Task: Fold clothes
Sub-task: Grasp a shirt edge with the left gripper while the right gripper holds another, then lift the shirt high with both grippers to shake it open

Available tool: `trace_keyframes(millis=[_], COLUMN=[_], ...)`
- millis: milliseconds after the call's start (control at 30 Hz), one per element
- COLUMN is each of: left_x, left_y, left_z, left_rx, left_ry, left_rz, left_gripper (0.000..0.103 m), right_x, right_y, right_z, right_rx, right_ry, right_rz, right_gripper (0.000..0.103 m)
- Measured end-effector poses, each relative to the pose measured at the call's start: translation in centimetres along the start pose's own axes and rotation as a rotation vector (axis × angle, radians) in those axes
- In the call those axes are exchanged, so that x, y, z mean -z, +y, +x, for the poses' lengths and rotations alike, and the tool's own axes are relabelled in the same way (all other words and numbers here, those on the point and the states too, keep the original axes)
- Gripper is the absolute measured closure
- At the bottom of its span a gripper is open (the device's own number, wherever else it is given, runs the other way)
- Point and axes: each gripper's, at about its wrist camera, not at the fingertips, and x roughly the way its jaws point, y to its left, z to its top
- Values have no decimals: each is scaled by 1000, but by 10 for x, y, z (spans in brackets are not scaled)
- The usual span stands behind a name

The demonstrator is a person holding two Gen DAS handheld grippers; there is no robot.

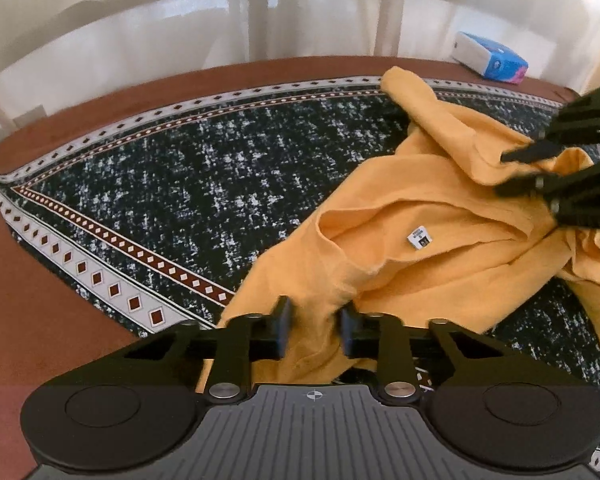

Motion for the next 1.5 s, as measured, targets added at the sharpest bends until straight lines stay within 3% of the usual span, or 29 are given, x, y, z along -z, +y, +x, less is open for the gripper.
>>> trace_keyframes(millis=[33, 100, 300, 467, 567, 767, 1067, 1267, 1500], left_x=[0, -2, -11, -24, -29, -14, 17, 31, 59], left_y=[2, 9, 21, 7, -5, -30, -59, -76, -81], left_z=[0, -7, -68, -130, -169, -253, -376, -436, -458], left_rx=[2, 11, 0, 31, 73, 153, 223, 228, 218], left_ry=[-2, -20, -183, -318, -412, -611, -871, -966, -1017], left_rz=[-14, -86, -244, -234, -198, -104, -10, 78, 97], left_gripper=[100, 103, 103, 103, 103, 103, 103, 103, 103], right_x=[0, 0, 30, 47, 52, 74, 96, 114, 132], right_y=[-5, -22, -93, -108, -106, -76, 2, 37, 63], right_z=[1, -6, -79, -141, -191, -309, -456, -508, -527], right_rx=[-13, -45, -203, -280, -276, -161, 48, 104, 110], right_ry=[-2, -40, -298, -451, -554, -752, -870, -955, -990], right_rz=[36, 183, 692, 811, 826, 782, 685, 671, 651], right_gripper=[97, 97, 97, 97, 97, 97, 97, 97, 97])
